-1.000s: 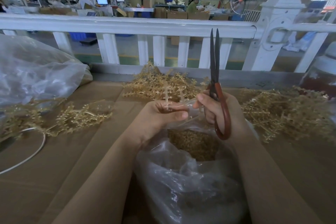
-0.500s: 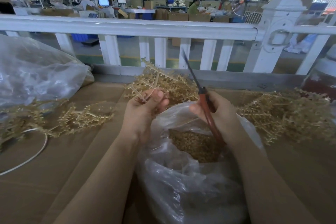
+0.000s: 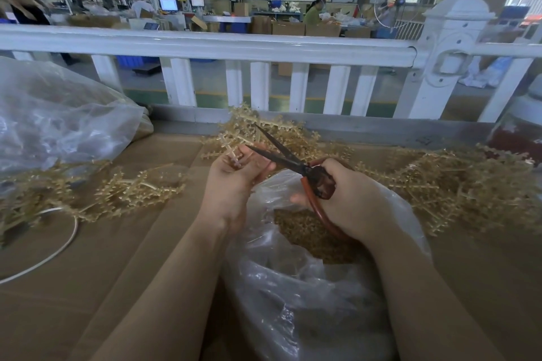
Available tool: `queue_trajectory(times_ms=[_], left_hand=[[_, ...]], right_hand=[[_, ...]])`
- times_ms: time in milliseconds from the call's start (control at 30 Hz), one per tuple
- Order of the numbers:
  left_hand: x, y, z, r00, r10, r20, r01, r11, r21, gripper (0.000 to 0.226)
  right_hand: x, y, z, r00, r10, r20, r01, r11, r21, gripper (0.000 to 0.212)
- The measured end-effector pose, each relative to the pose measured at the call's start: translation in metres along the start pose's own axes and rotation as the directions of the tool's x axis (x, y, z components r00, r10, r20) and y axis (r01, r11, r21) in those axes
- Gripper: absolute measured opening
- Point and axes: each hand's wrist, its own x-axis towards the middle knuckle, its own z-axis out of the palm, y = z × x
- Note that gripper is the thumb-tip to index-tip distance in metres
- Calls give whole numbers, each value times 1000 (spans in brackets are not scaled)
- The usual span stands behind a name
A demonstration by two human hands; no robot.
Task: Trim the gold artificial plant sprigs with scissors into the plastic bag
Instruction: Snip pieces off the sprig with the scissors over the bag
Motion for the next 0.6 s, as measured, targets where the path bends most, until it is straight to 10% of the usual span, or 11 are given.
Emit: queue_trajectory(times_ms=[600], left_hand=[[2, -5, -5, 999, 36, 35, -35, 999, -26, 25]], right_hand=[[1, 4, 6, 996, -5, -92, -4, 995, -97, 62]])
